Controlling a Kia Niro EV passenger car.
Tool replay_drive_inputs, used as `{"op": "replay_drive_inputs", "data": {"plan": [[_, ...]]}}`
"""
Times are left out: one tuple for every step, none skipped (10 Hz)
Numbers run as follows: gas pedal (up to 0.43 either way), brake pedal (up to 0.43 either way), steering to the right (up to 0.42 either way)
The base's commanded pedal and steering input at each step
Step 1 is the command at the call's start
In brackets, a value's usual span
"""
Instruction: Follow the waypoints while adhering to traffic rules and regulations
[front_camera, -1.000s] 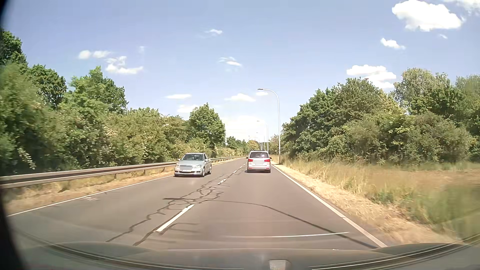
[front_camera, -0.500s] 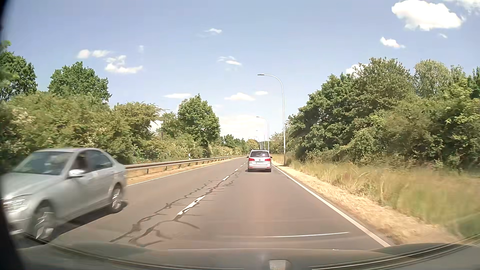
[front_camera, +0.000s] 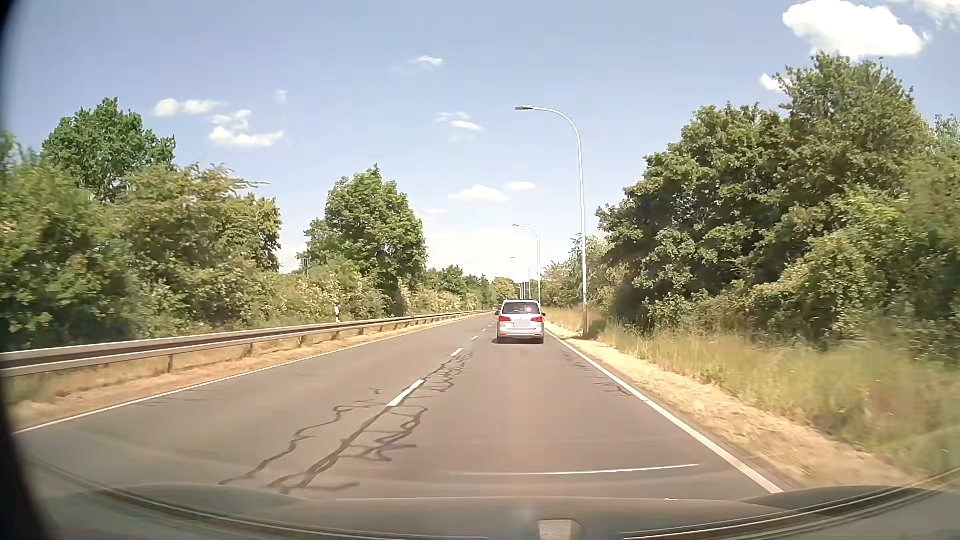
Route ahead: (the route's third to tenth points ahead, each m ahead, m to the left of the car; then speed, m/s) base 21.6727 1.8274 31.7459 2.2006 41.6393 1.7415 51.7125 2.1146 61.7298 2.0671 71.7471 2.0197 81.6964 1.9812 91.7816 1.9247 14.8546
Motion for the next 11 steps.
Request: {"op": "replay_drive_inputs", "data": {"plan": [[0.000,0.030,0.001],[0.000,0.030,0.002],[0.000,0.030,0.002],[0.008,0.030,0.002],[0.020,0.030,0.001],[0.020,0.030,0.002],[0.020,0.030,0.001],[0.028,0.030,0.001],[0.039,0.030,0.001],[0.039,0.030,0.001],[0.039,0.030,0.001]]}}
